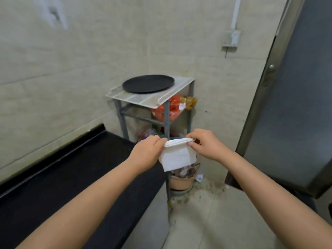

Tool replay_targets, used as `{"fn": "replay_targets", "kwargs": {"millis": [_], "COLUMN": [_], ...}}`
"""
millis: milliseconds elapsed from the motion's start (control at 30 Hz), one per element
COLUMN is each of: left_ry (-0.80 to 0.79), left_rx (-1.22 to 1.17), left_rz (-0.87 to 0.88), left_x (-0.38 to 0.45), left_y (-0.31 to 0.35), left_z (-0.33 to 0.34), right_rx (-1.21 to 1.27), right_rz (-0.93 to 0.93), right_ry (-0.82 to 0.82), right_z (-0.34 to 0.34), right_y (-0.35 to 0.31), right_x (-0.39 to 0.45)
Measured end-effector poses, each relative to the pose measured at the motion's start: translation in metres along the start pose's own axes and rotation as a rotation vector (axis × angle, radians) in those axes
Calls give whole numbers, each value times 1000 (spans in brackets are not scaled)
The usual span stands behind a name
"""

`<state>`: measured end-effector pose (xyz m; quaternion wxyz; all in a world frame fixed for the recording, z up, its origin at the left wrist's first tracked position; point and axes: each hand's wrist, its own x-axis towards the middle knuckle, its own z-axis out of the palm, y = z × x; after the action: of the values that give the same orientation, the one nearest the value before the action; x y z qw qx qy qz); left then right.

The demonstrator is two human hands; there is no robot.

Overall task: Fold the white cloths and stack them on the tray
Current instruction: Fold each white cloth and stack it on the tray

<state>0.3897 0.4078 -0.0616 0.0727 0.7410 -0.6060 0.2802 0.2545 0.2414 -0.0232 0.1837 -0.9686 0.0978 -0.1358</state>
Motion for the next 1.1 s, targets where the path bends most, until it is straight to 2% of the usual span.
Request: {"fn": "replay_targets", "kwargs": {"millis": [67, 167, 233, 333, 500, 733, 867, 1000, 1100], "left_ry": [5, -12, -15, -133, -230, -148, -95, 59, 67], "left_rx": [-83, -71, -101, -118, -66, -76, -14, 61, 60], "left_rz": [-59, -98, -183, -327, -390, -628, -870, -1091, -1150], "left_x": [42, 105, 146, 202, 265, 319, 340, 357, 363], "left_y": [-15, -47, -69, -105, -158, -246, -295, -341, -358], "left_z": [11, 35, 48, 66, 86, 118, 139, 159, 185], "right_rx": [-1, 0, 7, 33, 33, 106, 111, 161, 163], "right_rz": [-12, -45, -75, -77, -121, -225, -377, -497, -600], "right_ry": [32, 71, 92, 93, 38, -43, -42, -31, -57], "right_z": [-17, -38, -51, -68, -87, -79, -61, -30, -4], "right_y": [26, 63, 86, 114, 146, 167, 166, 160, 172], "right_x": [34, 95, 140, 204, 297, 442, 533, 619, 661]}}
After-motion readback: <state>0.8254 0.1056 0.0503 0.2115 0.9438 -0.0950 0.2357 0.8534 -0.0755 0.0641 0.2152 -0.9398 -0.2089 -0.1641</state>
